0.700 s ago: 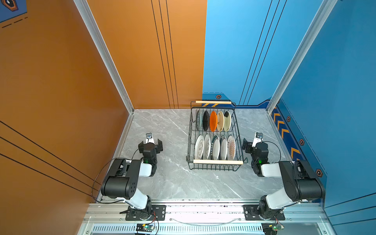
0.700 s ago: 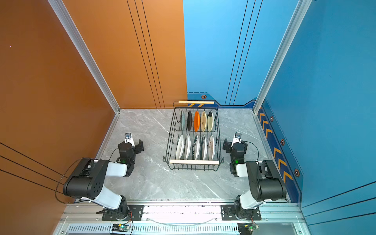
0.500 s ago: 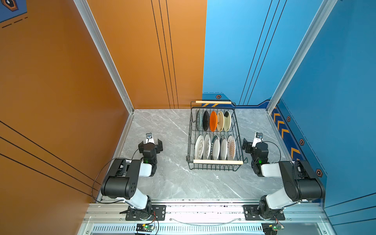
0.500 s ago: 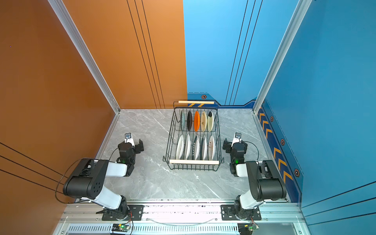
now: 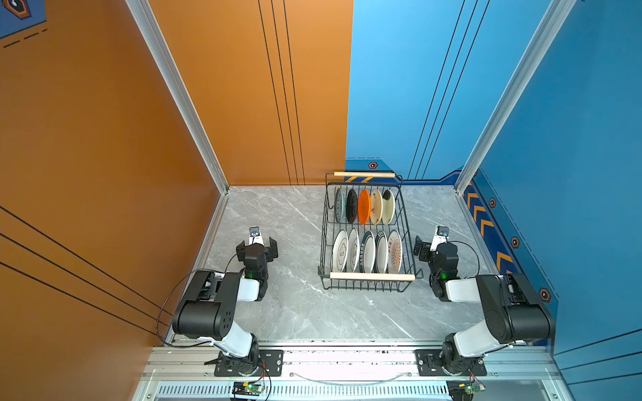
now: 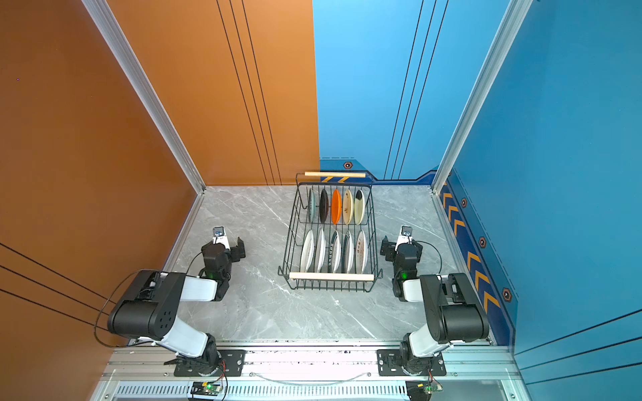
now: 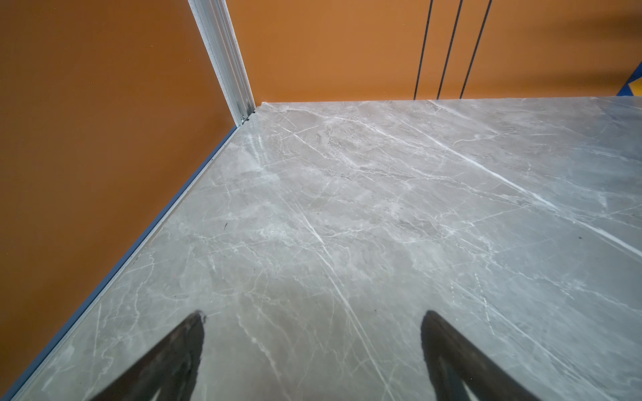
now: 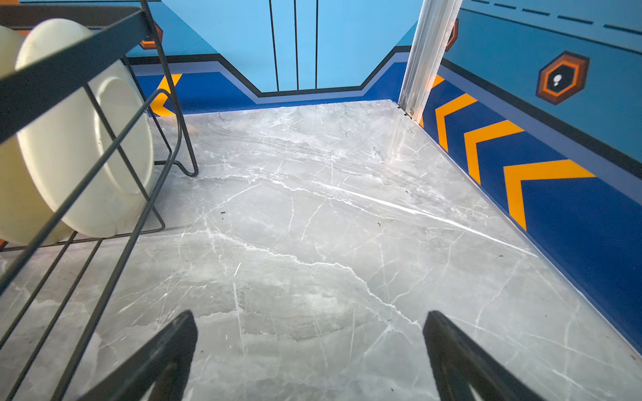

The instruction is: Unload the plates from the dish rack

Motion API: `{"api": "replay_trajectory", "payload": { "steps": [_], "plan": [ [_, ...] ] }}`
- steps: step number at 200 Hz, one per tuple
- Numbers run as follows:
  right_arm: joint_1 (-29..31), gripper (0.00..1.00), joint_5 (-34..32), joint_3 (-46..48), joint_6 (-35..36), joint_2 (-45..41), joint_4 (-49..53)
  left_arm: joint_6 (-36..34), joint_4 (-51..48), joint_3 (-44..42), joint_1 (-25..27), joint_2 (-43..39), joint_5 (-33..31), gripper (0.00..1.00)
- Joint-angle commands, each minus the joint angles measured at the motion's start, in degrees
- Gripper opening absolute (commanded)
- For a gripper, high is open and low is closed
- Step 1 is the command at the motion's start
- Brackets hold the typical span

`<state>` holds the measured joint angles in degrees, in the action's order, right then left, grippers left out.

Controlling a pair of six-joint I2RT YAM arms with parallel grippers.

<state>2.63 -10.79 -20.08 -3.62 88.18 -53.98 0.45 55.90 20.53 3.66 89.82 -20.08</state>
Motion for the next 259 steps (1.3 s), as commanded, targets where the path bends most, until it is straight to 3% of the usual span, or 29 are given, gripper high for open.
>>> {"api": "replay_trajectory", "payload": {
  "steps": [1,83,106,149,220,259],
  "plan": [
    [0.0,1.0,-0.5,-0.95,-0.06,0.41,1.15,0.75,-0.37,0.01,-0.16,-0.11,0.99,0.98],
    [0.01,1.0,-0.54,-0.93,-0.02,0.42,1.11,0.7,-0.35,-0.08,-0.15,-0.19,1.0,0.98],
    [-0.2,1.0,-5.95,-0.52,-2.51,-0.77,1.43,0.71,-0.31,-0.09,-0.16,-0.17,0.97,0.98],
    [-0.61,1.0,-6.36,-1.8,-3.0,-4.32,7.24,0.66,-0.56,0.06,-0.14,-0.72,0.03,0.98],
    [-2.27,1.0,-6.57,-9.16,-7.7,-15.17,28.75,0.58,-13.66,2.08,0.82,-11.47,-1.55,0.98],
    [-3.89,1.0,-3.63,-16.16,-13.21,-20.59,46.42,5.74,-41.87,11.22,0.63,-20.72,-1.24,0.98]
  ]
}}
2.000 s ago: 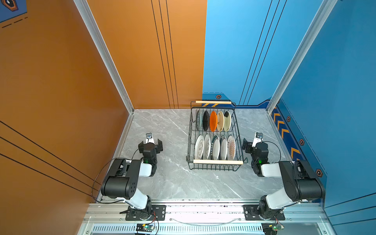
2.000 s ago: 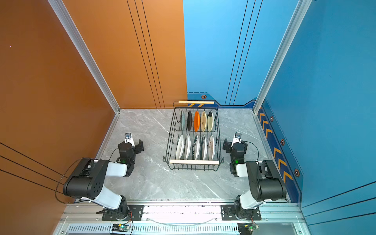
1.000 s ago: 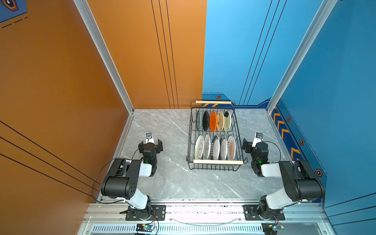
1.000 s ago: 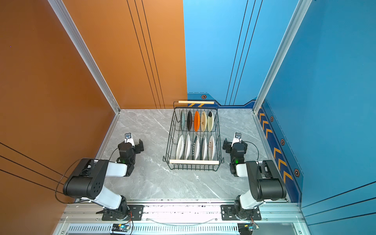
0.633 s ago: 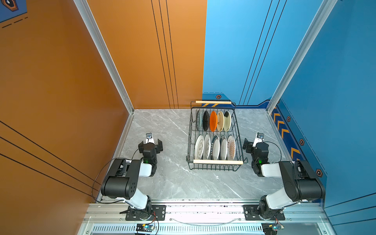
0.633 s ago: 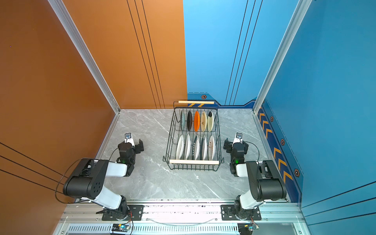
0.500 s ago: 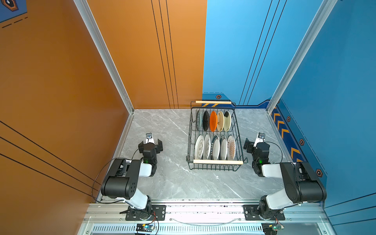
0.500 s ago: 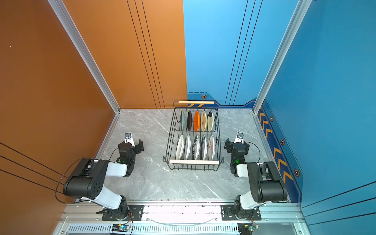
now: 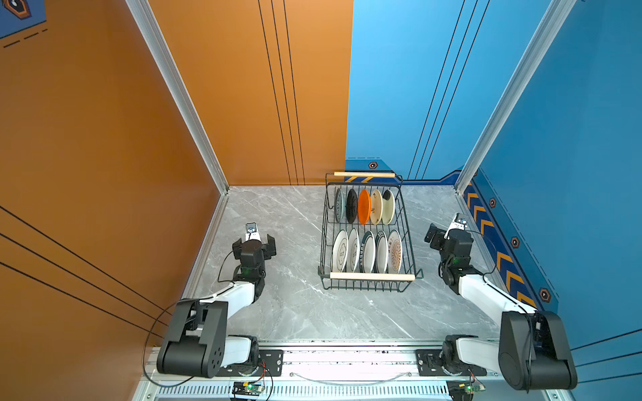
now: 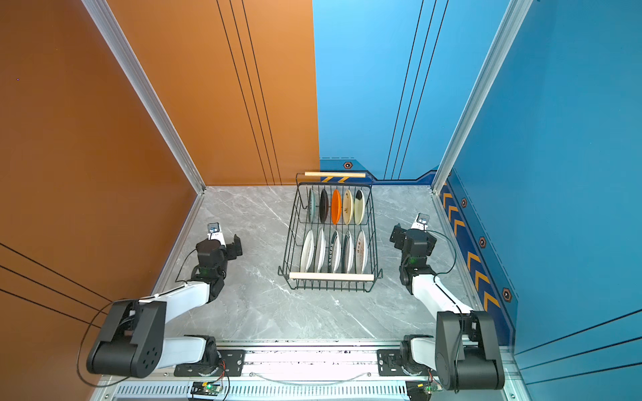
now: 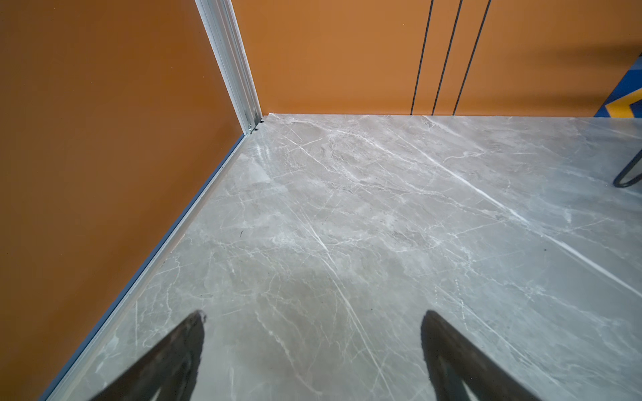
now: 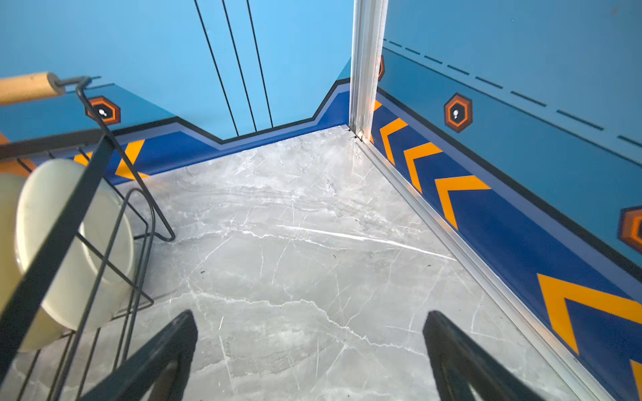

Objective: Unload the plates from the dish rack
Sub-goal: 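Move both grippers forward to the sides of the wire dish rack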

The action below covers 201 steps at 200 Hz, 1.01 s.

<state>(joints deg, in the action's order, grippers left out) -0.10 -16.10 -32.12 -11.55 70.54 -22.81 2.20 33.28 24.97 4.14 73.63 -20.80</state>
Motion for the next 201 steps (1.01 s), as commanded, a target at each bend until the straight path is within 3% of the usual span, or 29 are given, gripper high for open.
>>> {"api": "replay_trajectory", "payload": {
  "steps": [1,19,86,149,201],
  "plan": [
    [-1.23,1.0,1.77,-4.32,-5.48,-3.04,15.64,4.06,-20.16,7.03,0.16,-4.75,-0.5,0.98],
    [-2.2,1.0,5.36,-7.13,-8.5,-3.79,22.04,6.42,-30.52,10.14,0.16,-7.49,0.67,0.98],
    [-1.85,1.0,21.21,-27.4,-13.52,2.5,47.17,20.01,-48.28,14.76,1.61,-17.64,11.33,0.98],
    [2.43,1.0,37.96,-39.74,-15.57,13.35,51.5,26.73,-54.8,26.16,10.23,-10.54,22.06,0.98],
    [5.45,1.0,41.74,-44.98,-16.04,22.08,51.4,28.11,-54.81,33.67,17.75,-1.9,23.9,0.98]
  ]
}}
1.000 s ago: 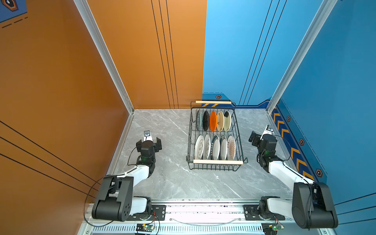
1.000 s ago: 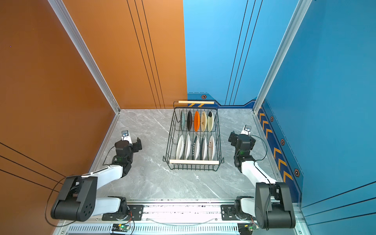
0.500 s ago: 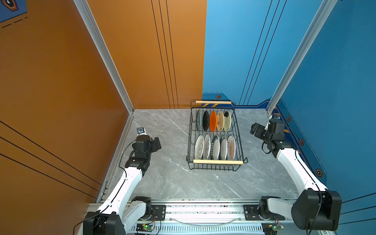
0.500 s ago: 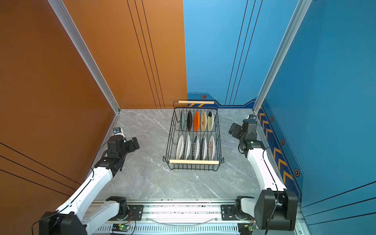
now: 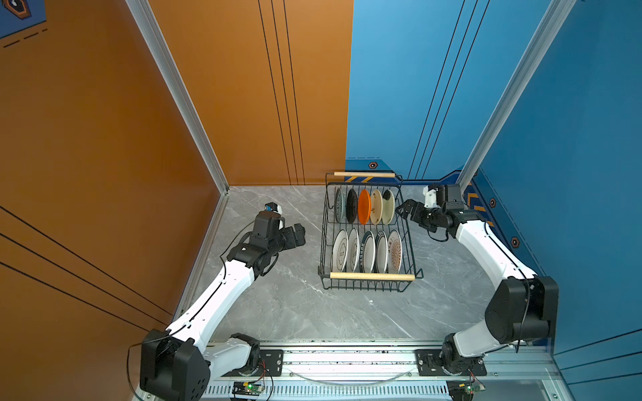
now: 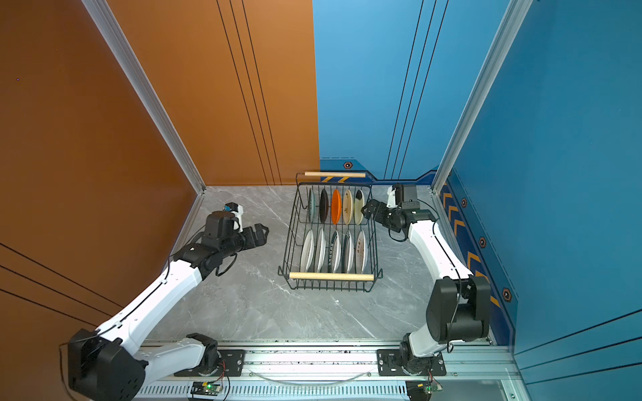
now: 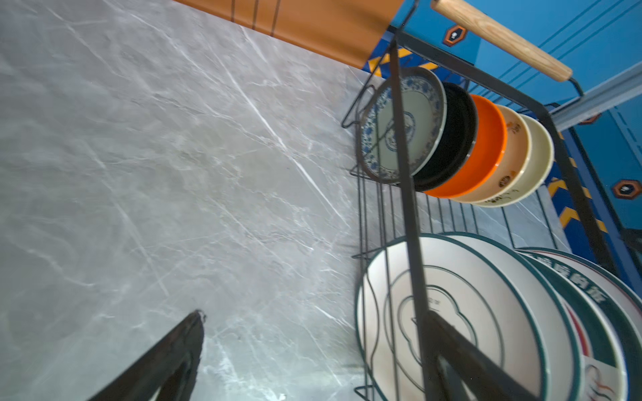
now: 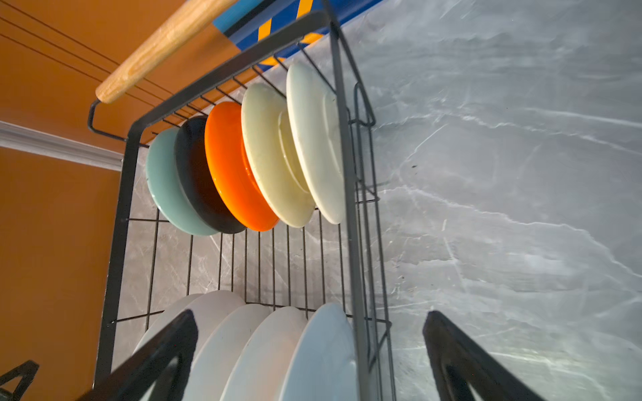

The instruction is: Unload the plates from the dish rack

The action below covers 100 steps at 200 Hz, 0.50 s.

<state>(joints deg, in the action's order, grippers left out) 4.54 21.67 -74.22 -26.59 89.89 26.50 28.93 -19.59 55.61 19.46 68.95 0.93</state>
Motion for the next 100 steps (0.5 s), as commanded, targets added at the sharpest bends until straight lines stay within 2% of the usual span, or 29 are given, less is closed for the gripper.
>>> {"api": "replay_trajectory", "payload": {
  "steps": [1,42,100],
  "plan": [
    [0.87,1.0,4.03,-2.92,-1.01,2.88,2.08,1.3,-1.94,3.06,2.47,2.86,2.2,0.98],
    [1.03,1.0,5.18,-4.62,-0.92,6.12,2.06,1.1,-1.92,7.42,4.57,8.04,0.66,0.98],
    [1.9,1.0,5.32,-8.56,0.43,9.05,4.56,0.97,-0.9,10.65,7.05,13.45,2.45,0.98]
  ]
}}
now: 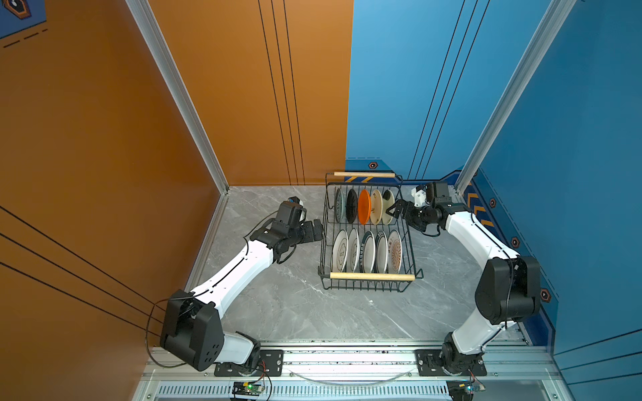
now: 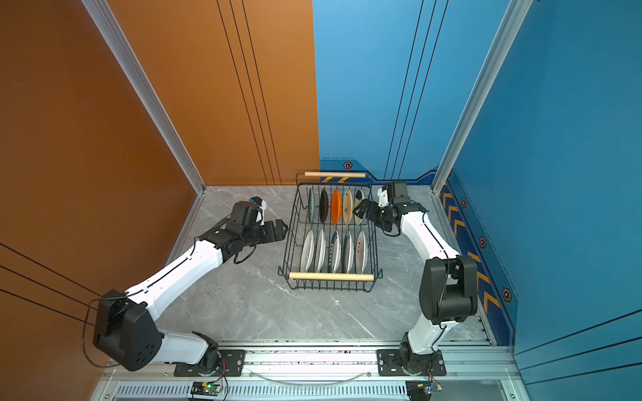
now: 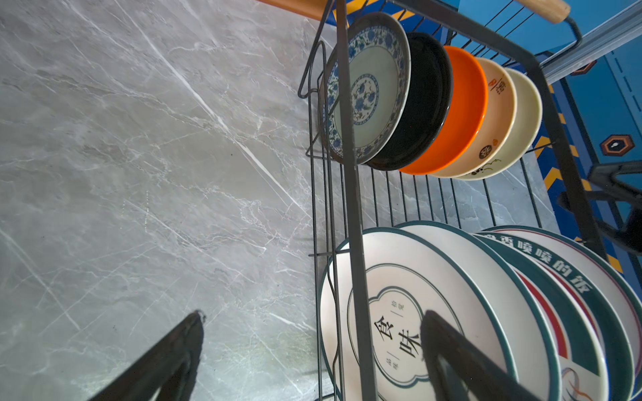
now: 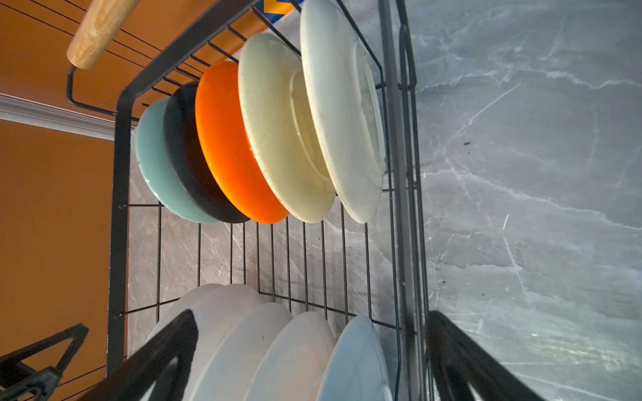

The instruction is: Unload the plates from the dish rack

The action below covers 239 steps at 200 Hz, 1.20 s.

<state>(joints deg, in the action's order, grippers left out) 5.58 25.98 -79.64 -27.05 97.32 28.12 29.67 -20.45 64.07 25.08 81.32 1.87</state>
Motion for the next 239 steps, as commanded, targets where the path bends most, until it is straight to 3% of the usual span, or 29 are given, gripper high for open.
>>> {"api": "replay_trajectory", "payload": {
  "steps": [1,144,239],
  "plan": [
    [0.88,1.0,1.01,-3.24,0.92,1.68,3.01,0.31,-0.04,2.28,1.45,1.1,1.53,0.98],
    [7.6,1.0,-1.47,-15.65,6.59,10.38,13.26,0.8,0.41,3.19,3.81,4.55,4.84,0.98],
    [14.73,1.0,0.04,-26.46,9.37,18.66,17.31,2.77,0.53,-4.64,4.27,-4.71,3.11,0.98]
  ]
}}
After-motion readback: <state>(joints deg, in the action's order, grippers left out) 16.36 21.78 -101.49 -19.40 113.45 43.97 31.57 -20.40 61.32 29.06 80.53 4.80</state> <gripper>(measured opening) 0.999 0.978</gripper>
